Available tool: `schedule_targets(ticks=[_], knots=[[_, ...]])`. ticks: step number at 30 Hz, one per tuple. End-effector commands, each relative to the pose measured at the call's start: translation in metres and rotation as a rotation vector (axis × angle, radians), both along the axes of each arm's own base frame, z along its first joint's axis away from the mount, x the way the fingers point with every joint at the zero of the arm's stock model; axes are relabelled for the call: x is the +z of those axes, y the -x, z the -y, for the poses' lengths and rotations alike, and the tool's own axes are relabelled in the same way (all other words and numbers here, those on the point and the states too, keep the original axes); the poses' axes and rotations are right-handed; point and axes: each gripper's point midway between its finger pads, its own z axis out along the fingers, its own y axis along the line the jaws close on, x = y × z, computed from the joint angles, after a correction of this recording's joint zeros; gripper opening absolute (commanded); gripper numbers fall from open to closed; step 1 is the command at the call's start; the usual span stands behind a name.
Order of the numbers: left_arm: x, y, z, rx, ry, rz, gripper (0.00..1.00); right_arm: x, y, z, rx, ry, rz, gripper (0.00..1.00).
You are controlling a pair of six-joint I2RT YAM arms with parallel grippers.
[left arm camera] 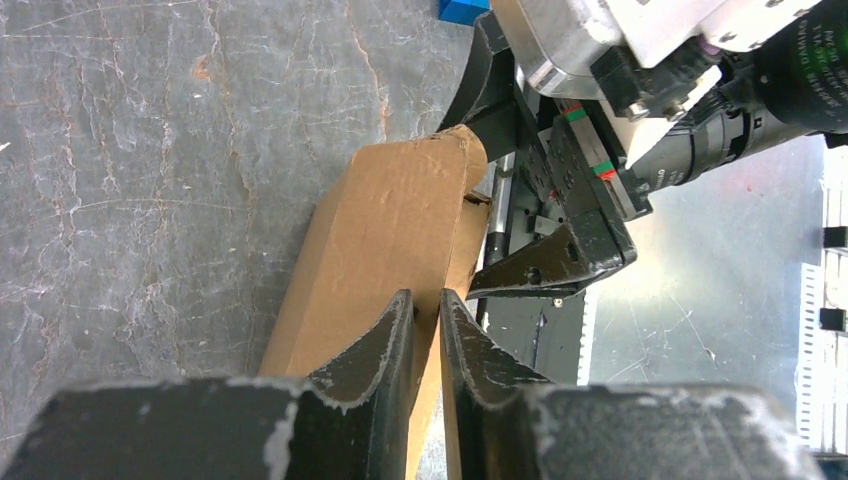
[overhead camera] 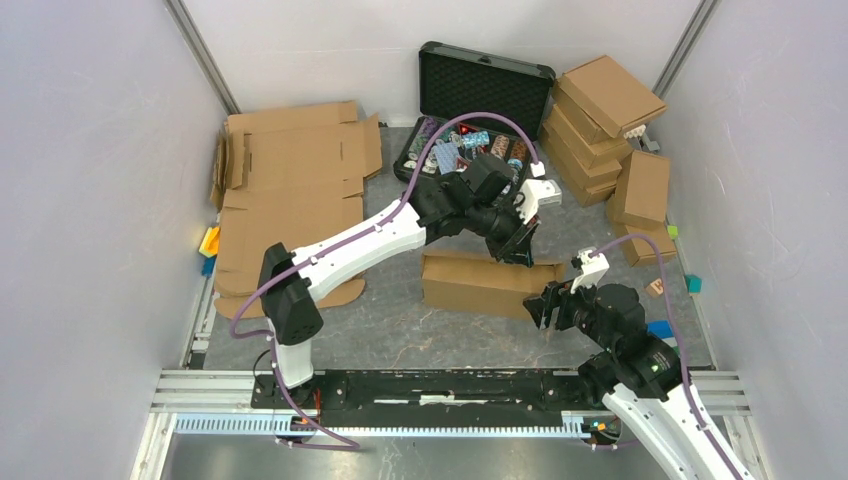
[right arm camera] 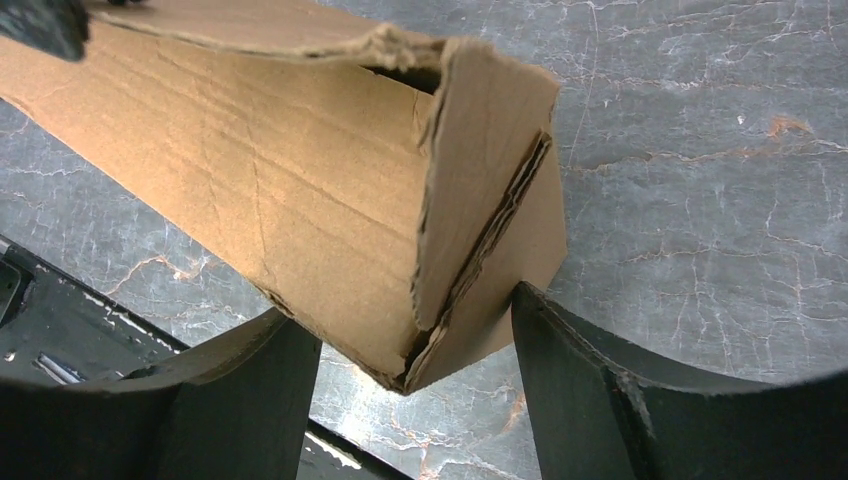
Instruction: Fold the paper box
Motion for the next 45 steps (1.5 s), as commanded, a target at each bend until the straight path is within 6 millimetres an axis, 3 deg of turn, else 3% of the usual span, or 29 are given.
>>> schedule_targets(ticks=[1,17,19,23,25,31,37,40,43,45], knots=[[-0.019,0.005,0.006,-0.021,-0.006,-0.048,0.22,0.013,-0.007,-0.008,0.008,-0.051,0.049,0.72],[-0.055,0.013,-0.011,0.008,-0.063,-0.098,0.2,0.019,-0.009,-0.009,0.005,-0.062,0.063,0.72],[-0.055,0.009,-0.016,0.036,-0.071,-0.078,0.2,0.022,-0.009,-0.01,0.01,-0.066,0.071,0.76],[-0.047,-0.006,-0.023,0.102,-0.059,-0.092,0.2,0.044,-0.007,-0.009,0.023,-0.061,0.096,0.97],[-0.041,-0.01,-0.023,0.117,-0.042,-0.089,0.23,0.053,-0.005,-0.005,0.014,-0.045,0.093,0.98],[-0.021,-0.02,-0.022,0.135,-0.006,-0.06,0.37,0.082,-0.003,0.001,-0.004,-0.028,0.086,0.98],[-0.004,-0.028,-0.024,0.155,0.024,-0.031,0.62,0.103,0.001,0.004,-0.004,-0.013,0.074,0.98],[0.003,-0.03,-0.027,0.155,0.035,0.004,0.73,0.104,0.001,0.011,-0.039,0.023,0.04,0.98],[0.006,-0.029,-0.03,0.139,0.036,0.035,0.82,0.106,-0.005,0.024,-0.11,0.062,0.031,0.9],[0.007,-0.028,-0.032,0.123,0.037,0.06,0.87,0.11,-0.006,0.028,-0.136,0.064,0.041,0.8]])
